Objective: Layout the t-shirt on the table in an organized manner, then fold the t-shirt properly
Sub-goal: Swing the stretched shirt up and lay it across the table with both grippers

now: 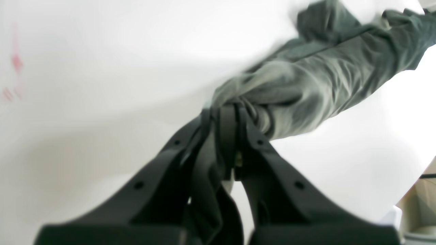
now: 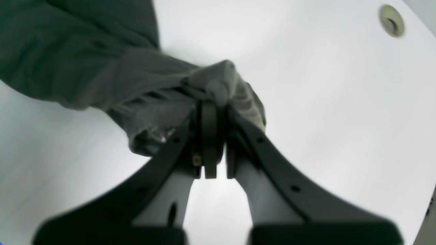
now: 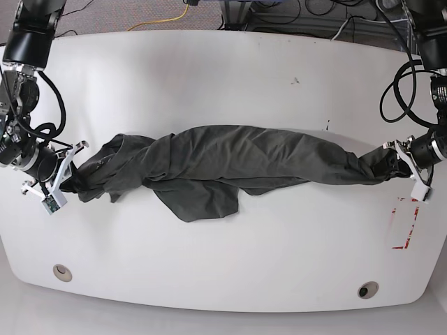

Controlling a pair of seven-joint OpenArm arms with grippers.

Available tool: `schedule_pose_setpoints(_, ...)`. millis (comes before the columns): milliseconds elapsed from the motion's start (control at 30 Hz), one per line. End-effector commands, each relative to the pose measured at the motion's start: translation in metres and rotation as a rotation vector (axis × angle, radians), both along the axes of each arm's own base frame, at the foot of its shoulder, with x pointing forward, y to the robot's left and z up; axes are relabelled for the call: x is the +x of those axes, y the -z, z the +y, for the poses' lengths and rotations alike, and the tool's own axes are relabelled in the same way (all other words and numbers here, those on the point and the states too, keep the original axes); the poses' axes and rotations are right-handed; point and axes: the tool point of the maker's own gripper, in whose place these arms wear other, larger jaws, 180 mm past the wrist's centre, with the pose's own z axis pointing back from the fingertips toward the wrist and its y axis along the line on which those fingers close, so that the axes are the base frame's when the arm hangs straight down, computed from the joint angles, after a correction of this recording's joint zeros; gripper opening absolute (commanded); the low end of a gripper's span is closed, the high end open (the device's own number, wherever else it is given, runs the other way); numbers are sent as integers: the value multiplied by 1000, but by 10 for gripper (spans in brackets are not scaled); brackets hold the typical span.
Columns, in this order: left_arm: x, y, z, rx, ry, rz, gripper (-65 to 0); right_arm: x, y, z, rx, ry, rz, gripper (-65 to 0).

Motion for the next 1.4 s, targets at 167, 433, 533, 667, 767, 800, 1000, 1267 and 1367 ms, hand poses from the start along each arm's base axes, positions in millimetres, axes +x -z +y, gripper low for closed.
schedule_pose_setpoints(167,-6,-7,14,22,-14,-17,-646,5,-27,-5,-33,-2,-78,-644)
schedule_pose_setpoints(433,-22,11,30,109,-17,50,-644,4,-27,-6,-37,-2,-78,-644)
schedule_pose_setpoints(533,-29,18,31,129,-11,73,-644,3,-26,-6,-37,-4,-74,-645)
schedule_pose_setpoints(667,-38,27,32,133,-11,102,-644,-4,-19,-11,-39,10,-46,-647)
schedule_pose_setpoints(767,-44,32,32,133,-8,117,-644,-13,-16,-19,-34,42,-42,-647)
schedule_pose_setpoints(800,-45,33,32,133,-8,122,-644,-16,-16,-20,-40,44,-40,-647)
schedule_pose_setpoints(1000,-45,27,45,133,-52,103,-644,-27,-13,-6,-38,21,-47,-645)
schedule_pose_setpoints(1267,-42,20,53,134,-77,84,-644,-43,3,-1,-42,10,3,-647)
schedule_pose_setpoints(1367,-41,16,59,154,-77,82,-644,-47,11,5,-19,12,16,-647)
